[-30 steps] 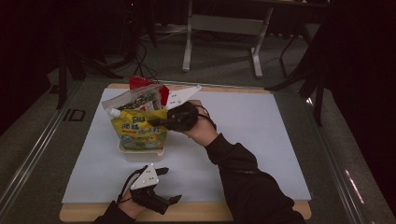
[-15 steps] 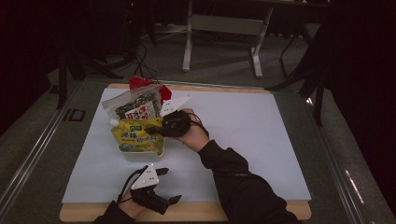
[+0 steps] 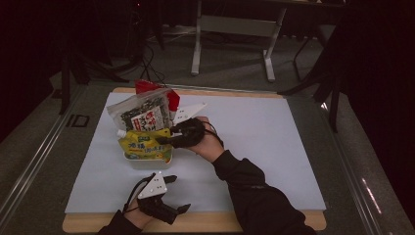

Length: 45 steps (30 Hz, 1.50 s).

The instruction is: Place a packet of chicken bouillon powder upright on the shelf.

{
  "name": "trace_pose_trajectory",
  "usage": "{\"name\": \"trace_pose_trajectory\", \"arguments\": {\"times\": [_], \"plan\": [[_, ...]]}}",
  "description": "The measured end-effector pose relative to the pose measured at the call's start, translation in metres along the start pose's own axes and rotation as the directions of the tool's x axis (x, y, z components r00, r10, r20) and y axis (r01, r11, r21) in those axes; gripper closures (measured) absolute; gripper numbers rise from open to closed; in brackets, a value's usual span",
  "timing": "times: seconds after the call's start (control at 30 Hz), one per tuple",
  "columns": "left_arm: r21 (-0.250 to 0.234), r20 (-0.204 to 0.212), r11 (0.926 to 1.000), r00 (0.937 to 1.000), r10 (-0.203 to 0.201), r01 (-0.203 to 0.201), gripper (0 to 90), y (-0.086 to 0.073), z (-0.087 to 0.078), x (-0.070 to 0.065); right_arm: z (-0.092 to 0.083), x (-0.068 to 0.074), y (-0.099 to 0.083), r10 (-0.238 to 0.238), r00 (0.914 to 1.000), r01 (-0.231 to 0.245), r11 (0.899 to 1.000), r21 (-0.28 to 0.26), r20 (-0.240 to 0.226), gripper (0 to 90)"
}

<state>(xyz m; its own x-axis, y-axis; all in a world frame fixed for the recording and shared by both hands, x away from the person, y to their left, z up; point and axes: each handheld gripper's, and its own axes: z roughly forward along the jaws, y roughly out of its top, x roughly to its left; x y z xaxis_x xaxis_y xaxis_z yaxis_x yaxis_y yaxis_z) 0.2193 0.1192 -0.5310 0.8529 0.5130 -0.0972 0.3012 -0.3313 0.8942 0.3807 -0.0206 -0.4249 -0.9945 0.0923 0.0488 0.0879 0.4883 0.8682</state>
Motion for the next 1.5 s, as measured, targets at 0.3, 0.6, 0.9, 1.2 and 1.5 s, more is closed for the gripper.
{"name": "trace_pose_trajectory", "arguments": {"times": [0.3, 0.6, 0.9, 1.2, 1.5], "plan": [[0.001, 0.003, 1.0, 1.0, -0.006, 0.006, 1.1, -0.001, 0.003, 0.0, -0.028, 0.002, -0.028, 0.043, 0.9961, -0.045, 0.999, 0.015, 0.077, 46.4], [0.001, 0.0, 1.0, 1.0, -0.006, 0.006, 1.1, -0.001, 0.002, 0.001, -0.052, -0.002, -0.067, 0.153, 0.9815, -0.155, 0.988, 0.008, 0.116, 28.2], [0.001, 0.0, 1.0, 1.0, -0.004, 0.004, 1.1, -0.001, 0.002, 0.0, -0.063, 0.001, -0.104, 0.199, 0.9707, -0.203, 0.979, 0.022, 0.135, 23.0], [0.005, 0.003, 1.0, 1.0, -0.001, 0.001, 1.1, 0.0, 0.003, 0.0, -0.074, 0.013, -0.134, 0.182, 0.9713, -0.19, 0.981, 0.039, 0.152, 20.5], [0.002, 0.002, 1.0, 1.0, -0.001, 0.001, 1.1, 0.0, 0.002, 0.0, -0.089, 0.02, -0.15, 0.179, 0.969, -0.188, 0.981, 0.038, 0.17, 19.8]]}}
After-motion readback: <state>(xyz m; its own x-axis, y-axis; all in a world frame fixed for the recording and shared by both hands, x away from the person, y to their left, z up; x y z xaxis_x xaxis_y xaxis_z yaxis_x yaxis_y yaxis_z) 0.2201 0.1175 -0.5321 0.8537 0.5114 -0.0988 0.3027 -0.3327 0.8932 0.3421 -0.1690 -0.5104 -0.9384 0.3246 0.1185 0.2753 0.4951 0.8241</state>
